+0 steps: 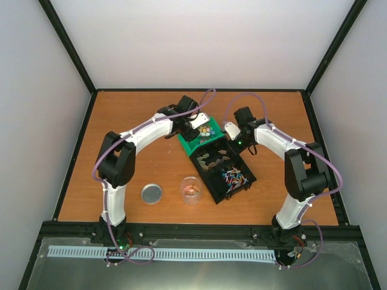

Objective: Pack the candies

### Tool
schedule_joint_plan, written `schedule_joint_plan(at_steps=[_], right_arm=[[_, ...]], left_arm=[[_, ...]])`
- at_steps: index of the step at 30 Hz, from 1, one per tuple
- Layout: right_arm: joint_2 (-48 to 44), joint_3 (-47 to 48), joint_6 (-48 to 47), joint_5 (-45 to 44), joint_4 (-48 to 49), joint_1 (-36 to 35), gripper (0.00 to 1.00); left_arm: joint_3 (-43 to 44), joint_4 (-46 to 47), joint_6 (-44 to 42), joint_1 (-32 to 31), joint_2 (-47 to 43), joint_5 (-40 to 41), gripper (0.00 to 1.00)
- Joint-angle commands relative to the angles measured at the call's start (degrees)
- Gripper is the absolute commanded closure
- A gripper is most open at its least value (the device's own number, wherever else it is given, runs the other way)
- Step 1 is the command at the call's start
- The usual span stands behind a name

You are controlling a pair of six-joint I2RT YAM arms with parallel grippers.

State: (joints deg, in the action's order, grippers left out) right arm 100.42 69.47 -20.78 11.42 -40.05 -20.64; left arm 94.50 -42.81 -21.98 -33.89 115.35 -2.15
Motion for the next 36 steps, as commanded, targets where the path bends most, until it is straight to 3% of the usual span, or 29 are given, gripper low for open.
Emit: schedule_joint_plan(at_steps=[1, 9, 28, 36], right_arm=[[-1.9, -1.3, -4.0, -0.2, 0.2, -0.5, 0.82], [-1.3, -0.9, -4.2, -2.0, -0.4, 0.9, 0.82], [0.3, 0.6, -5.7, -3.4, -2.3, 10.7, 0.81], [-0.7, 1.8, -8.9, 0.4, -3.5, 12.1, 0.72]], left_arm=[[-8.8, 7.4, 2.9, 1.7, 2.3, -5.8, 0.99], [-24.0, 30.6, 1.5, 2.6, -5.1, -11.8, 0.99], [-35.5, 46.8, 1.8, 9.2, -11.8, -26.7, 0.99], [-37.3, 53.7, 2.5, 9.2, -12.7, -28.9, 0.99]])
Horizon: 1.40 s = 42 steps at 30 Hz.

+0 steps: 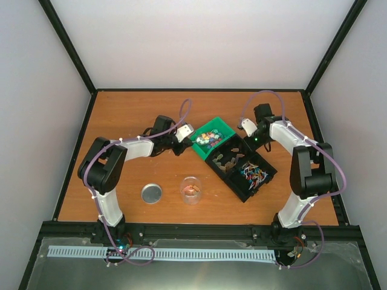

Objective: Pack the candies

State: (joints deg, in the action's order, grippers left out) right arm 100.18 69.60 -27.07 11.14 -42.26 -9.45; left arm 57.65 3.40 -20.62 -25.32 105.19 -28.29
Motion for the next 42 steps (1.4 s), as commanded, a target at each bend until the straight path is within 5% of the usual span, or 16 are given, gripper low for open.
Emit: schedule_joint_plan(at_steps=[1, 12, 27, 42], right_arm=[[-0.6, 1.6, -2.7, 1.0, -1.4, 0.9, 0.71], [-1.5, 5.1, -5.8, 3.7, -3.6, 4.2, 0.49], [-3.2, 7.1, -7.5, 5.6, -4.9, 6.2, 0.37], [-5.0, 8.8, -6.9, 8.0, -4.5, 6.2, 0.06]], left_arm=[[-0.7, 8.3, 1.2, 0.6, -2.7, -2.8, 0.99], [-4.7, 15.2, -0.4, 0.7, -5.9, -5.0, 0.99], [-10.4, 22.3, 7.2, 1.3, -15.1, -6.5, 0.99], [-6.1, -8.1, -5.0, 10.9, -30.2, -20.4, 0.99]])
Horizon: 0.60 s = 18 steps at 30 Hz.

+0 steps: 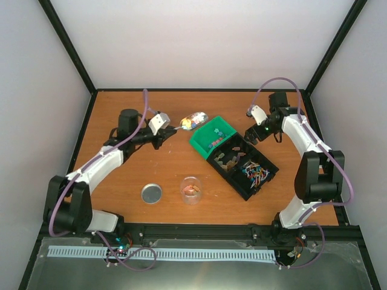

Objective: Pack the candies

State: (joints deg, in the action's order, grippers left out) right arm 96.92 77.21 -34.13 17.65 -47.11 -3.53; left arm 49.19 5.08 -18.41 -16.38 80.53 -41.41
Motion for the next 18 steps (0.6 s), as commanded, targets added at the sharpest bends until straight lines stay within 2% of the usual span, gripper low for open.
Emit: schedule_joint_plan(at_steps=[1, 7, 11, 18], right_arm=[[-1.8, 1.3, 0.2, 1.6, 0.5, 0.3, 0.05], [-1.6, 2.2, 0.8, 2.1, 0.7, 0.3, 0.00], [-1.2, 3.1, 1.2, 2.6, 0.6, 0.4, 0.00], [0.5, 5.5, 2.9, 3.3, 0.1, 0.3, 0.00]], left_arm=[[2.7, -11.9, -8.1, 2.6, -7.0, -8.2, 0.99], [2.9, -24.5, -13.5, 7.3, -14.1, -14.0, 0.99], [2.4, -34.0, -19.7, 10.7, -19.0, -16.7, 0.99], [1.2, -49.6, -30.5, 12.3, -26.3, -17.7, 0.99]])
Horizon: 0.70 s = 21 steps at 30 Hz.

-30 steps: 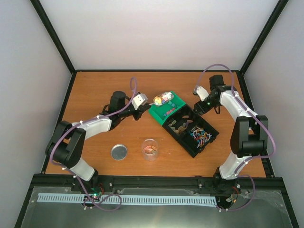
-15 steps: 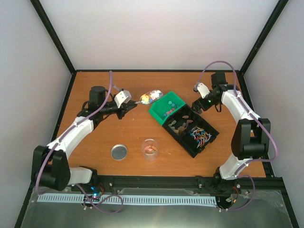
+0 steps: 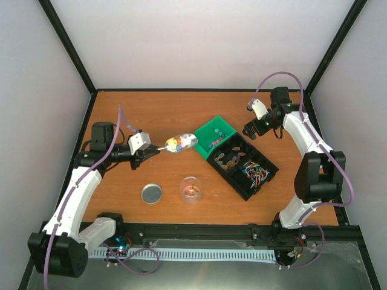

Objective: Pack the candies

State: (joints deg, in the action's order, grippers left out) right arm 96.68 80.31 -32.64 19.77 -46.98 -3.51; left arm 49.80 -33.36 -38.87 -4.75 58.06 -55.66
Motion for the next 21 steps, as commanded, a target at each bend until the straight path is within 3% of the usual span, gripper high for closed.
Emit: schedule_joint_plan(at_steps=[1, 12, 21], right_arm=[[1.0, 2.8, 1.6, 1.2, -0.1, 0.3, 0.00], [1.3, 3.5, 2.6, 1.6, -0.7, -0.1, 0.00], [0.0, 1.5, 3.4, 2.3, 0.4, -0.5, 0.00]], left_arm=[[0.0, -12.1, -10.9, 0.8, -5.1, -2.9, 0.99], [-4.5, -22.5, -20.1, 0.8, -15.2, 1.5, 0.99], [-4.2, -33.3, -30.4, 0.8, -17.3, 5.4, 0.99]])
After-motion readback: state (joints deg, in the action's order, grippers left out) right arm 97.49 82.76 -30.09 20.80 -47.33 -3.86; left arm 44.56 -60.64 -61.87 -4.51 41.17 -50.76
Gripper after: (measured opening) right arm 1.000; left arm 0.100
